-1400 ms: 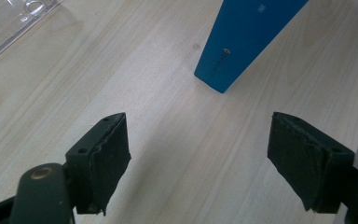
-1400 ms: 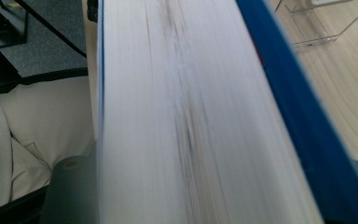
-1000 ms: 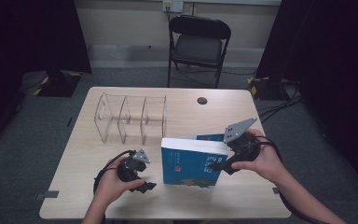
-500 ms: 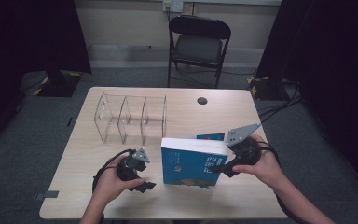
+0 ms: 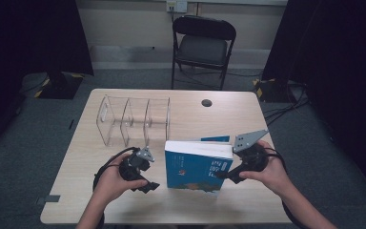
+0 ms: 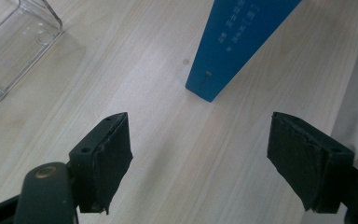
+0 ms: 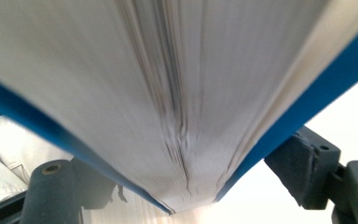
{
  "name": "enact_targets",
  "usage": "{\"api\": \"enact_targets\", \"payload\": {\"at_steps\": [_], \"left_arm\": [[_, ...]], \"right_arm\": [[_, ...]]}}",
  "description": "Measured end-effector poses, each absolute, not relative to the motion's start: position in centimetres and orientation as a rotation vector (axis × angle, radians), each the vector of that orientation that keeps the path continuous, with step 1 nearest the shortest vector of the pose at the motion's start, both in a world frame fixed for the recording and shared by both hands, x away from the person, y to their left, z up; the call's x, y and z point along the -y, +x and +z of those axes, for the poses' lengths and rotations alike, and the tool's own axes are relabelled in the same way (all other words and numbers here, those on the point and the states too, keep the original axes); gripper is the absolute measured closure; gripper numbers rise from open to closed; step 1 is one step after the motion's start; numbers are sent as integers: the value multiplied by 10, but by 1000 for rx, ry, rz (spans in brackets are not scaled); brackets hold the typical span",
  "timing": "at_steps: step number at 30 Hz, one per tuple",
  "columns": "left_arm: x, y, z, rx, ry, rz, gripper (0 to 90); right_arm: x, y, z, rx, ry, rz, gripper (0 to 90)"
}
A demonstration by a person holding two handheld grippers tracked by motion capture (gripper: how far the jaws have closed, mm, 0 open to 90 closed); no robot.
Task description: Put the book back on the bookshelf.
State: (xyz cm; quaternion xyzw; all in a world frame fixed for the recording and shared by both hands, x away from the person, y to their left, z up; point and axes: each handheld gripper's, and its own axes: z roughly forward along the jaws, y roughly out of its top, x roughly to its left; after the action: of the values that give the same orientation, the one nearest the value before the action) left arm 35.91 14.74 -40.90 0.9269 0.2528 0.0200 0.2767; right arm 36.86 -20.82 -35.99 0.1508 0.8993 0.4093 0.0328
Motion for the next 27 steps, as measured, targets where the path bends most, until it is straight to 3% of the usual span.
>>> {"api": "enact_targets", "payload": {"at_steps": [12,13,15,27], "left_arm": [[-146,363,-392,-653,2498,48,215],[-149,367,-388,-581,2571,75,215],[-146,363,-386,-647,2505,52,215],[-139,366,-364,-610,2529,72,221]], "right_arm": [[212,368,-363,-2760,475,1278,245],[212,368,-363,-2755,475,1285,245],[213,367,-364,-2752,481,1293,245],[219,366,-370,-2748,511,1291,240]]}}
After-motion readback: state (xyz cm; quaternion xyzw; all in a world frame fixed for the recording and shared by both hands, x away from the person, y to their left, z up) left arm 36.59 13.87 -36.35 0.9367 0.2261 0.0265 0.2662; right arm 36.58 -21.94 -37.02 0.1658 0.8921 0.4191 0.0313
